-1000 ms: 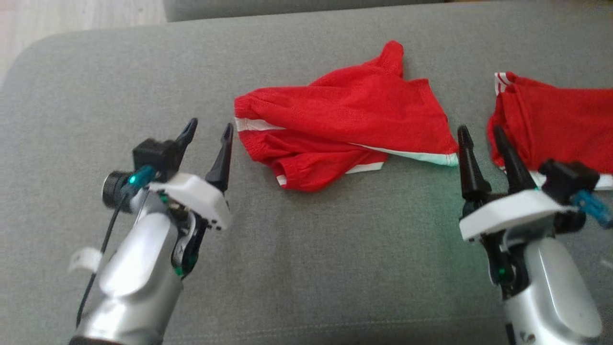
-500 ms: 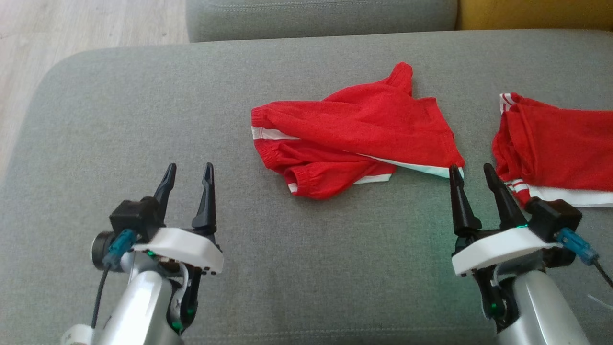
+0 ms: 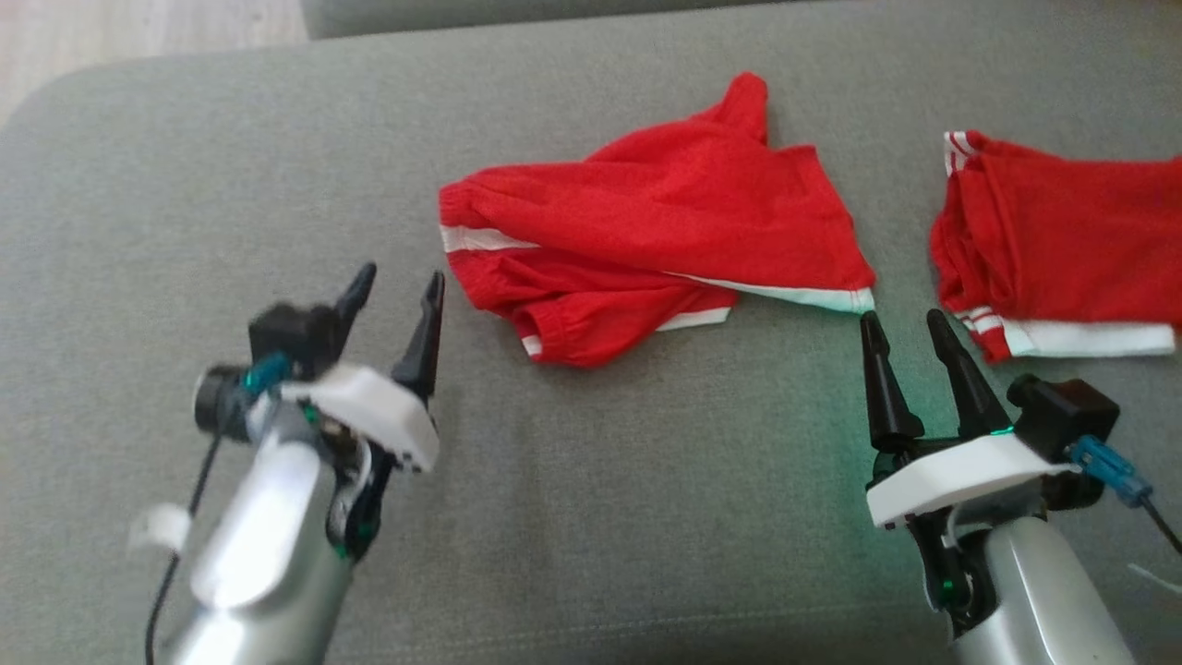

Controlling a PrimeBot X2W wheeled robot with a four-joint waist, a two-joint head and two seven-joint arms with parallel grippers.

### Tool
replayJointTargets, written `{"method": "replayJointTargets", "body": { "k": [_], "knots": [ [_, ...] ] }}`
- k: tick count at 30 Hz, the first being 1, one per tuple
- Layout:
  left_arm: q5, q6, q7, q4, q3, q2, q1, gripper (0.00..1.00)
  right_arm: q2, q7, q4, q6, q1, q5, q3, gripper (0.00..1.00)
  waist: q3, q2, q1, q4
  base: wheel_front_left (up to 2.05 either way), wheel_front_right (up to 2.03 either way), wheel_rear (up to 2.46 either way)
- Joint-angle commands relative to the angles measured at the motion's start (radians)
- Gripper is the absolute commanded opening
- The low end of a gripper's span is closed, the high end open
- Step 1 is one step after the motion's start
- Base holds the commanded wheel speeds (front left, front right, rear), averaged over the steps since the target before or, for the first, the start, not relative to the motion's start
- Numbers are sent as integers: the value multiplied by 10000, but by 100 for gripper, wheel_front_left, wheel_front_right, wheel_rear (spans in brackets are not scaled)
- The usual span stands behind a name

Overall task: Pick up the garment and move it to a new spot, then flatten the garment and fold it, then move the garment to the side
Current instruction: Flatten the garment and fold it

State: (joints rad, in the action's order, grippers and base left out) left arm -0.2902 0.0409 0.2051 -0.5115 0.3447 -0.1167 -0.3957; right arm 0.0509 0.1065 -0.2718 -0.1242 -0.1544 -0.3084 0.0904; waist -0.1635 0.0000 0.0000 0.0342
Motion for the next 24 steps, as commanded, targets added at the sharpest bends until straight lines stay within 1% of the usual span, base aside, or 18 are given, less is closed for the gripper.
{"method": "replayJointTargets", "body": {
  "k": [1, 8, 21, 23, 24],
  "knots": [
    [83, 94, -117, -3, -256, -236, -686, 100, -7, 126, 318, -65, -410, -55, 273, 100, -215, 0, 0, 178, 0, 0, 0],
    [47, 413, -258, -1041, -66, -310, -1811, 100, -7, 199, 225, -65, -631, -60, 290, 100, -538, 0, 0, 454, 0, 0, 0],
    [-21, 616, 7, -2113, 238, -250, -2603, 100, -7, 302, 66, -65, -818, -79, 194, 100, -752, 0, 0, 672, 0, 0, 0],
    [-70, 650, 41, -2229, 287, -224, -2642, 32, -7, 316, 40, -65, -830, -78, 181, 100, -758, 0, 0, 667, 0, 0, 0],
    [-104, 666, 85, -2254, 296, -212, -2664, 0, -7, 319, 26, -65, -834, -78, 169, 100, -764, 0, 0, 658, 0, 0, 0]
  ]
}}
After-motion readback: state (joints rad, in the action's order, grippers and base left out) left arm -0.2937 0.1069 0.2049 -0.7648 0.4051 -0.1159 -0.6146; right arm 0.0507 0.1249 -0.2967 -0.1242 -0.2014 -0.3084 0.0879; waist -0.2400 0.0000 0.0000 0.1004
